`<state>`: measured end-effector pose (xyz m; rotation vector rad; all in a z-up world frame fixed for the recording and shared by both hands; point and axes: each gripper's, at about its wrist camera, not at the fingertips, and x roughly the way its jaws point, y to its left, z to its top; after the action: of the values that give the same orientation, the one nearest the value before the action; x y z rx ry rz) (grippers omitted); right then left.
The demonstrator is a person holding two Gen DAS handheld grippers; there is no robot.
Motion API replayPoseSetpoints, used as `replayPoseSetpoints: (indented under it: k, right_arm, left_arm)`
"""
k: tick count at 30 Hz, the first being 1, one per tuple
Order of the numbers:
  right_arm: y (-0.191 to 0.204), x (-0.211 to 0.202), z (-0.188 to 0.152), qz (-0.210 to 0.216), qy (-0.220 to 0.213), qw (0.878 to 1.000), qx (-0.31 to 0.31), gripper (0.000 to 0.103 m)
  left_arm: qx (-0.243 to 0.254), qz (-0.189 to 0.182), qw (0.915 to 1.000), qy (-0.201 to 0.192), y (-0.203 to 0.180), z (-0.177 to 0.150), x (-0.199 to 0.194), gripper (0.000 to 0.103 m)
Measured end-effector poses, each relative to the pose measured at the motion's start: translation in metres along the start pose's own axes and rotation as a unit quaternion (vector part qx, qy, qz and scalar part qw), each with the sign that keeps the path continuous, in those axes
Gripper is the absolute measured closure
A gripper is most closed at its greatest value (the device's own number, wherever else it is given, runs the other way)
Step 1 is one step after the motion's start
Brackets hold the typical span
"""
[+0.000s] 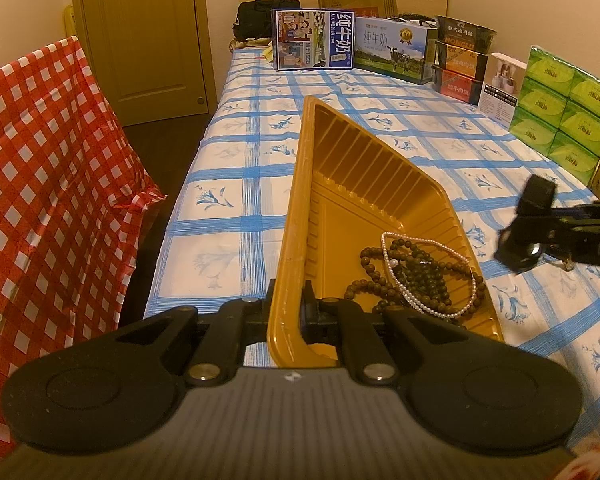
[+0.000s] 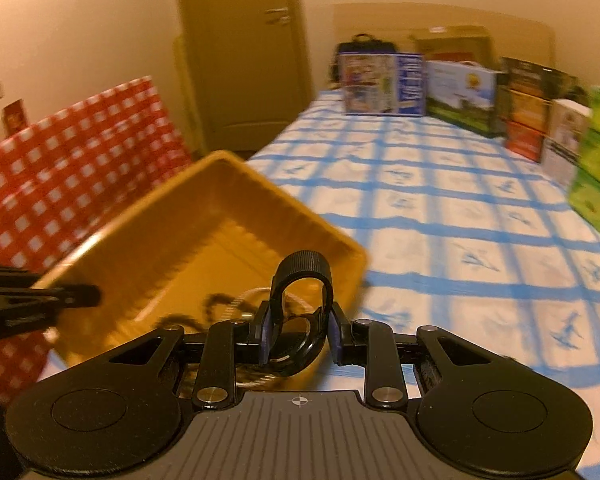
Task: Organize jewelry
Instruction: 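Carry the strap piece over the tray with the right tool and open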
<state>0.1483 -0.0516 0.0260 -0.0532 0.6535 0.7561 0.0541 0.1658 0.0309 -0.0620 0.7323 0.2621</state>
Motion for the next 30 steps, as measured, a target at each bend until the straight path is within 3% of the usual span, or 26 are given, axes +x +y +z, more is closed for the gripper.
replayPoseSetpoints:
  k: [9, 20, 22, 25, 30]
  right_arm:
    - [0.043, 0.029, 0.004, 0.091, 0.060, 0.994, -0.031, 0.075]
    - [0.053, 0.047, -0.004, 0.119, 0.095, 0.988, -0.028, 0.075]
    - [0.054, 0.051, -0.006, 0.121, 0.104, 0.987, -0.026, 0.071]
    - [0.050, 0.051, -0.007, 0.121, 0.097, 0.988, -0.010, 0.055]
    - [0.036, 0.036, -0.001, 0.105, 0.055, 0.993, 0.011, 0.049]
  left_arm:
    - [0.000, -0.001, 1.0000, 0.000, 0.001, 0.001, 0.002, 0.096]
    - [0.000, -0.001, 1.0000, -0.001, 0.001, 0.002, 0.003, 0.096]
    - [0.000, -0.001, 1.0000, -0.001, 0.000, 0.002, 0.003, 0.096]
    - [0.000, -0.002, 1.0000, 0.001, 0.001, 0.002, 0.003, 0.096]
    - [-0.001, -0.002, 1.0000, -0.001, 0.000, 0.002, 0.003, 0.096]
